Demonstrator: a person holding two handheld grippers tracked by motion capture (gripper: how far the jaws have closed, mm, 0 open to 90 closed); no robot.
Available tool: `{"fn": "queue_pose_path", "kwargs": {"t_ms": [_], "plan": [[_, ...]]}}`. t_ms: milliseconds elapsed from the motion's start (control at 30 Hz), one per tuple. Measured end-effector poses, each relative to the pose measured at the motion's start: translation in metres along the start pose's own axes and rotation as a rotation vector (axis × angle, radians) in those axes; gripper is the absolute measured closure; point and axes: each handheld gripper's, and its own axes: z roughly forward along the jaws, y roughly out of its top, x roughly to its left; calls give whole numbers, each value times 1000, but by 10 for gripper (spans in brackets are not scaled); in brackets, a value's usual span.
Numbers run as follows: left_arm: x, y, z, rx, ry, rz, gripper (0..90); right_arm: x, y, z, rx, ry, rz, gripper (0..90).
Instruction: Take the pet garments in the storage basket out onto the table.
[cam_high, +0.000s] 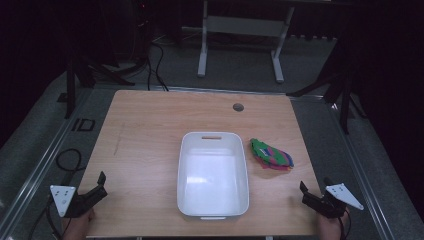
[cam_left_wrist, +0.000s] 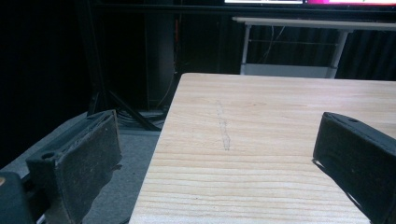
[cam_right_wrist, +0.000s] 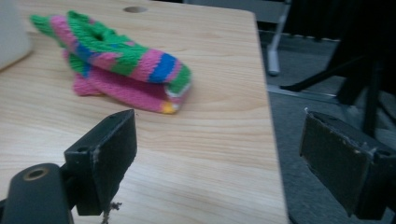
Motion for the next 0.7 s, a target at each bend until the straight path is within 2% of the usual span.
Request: {"fn": "queue_pose_path", "kwargs": {"t_ms": [167, 333, 467, 700], "plan": [[0, 0, 0, 2, 1, -2, 14, -5, -1, -1, -14, -29, 57, 113], [0, 0, 0, 0, 2, -4, 14, -7, -1, -1, -19, -37, 86, 131], [0, 0, 0, -1, 2, -3, 14, -9, -1, -2, -30, -34, 100, 132], [0, 0, 0, -2, 3, -2, 14, -9, -1, -1, -13, -39, 103, 136]]}}
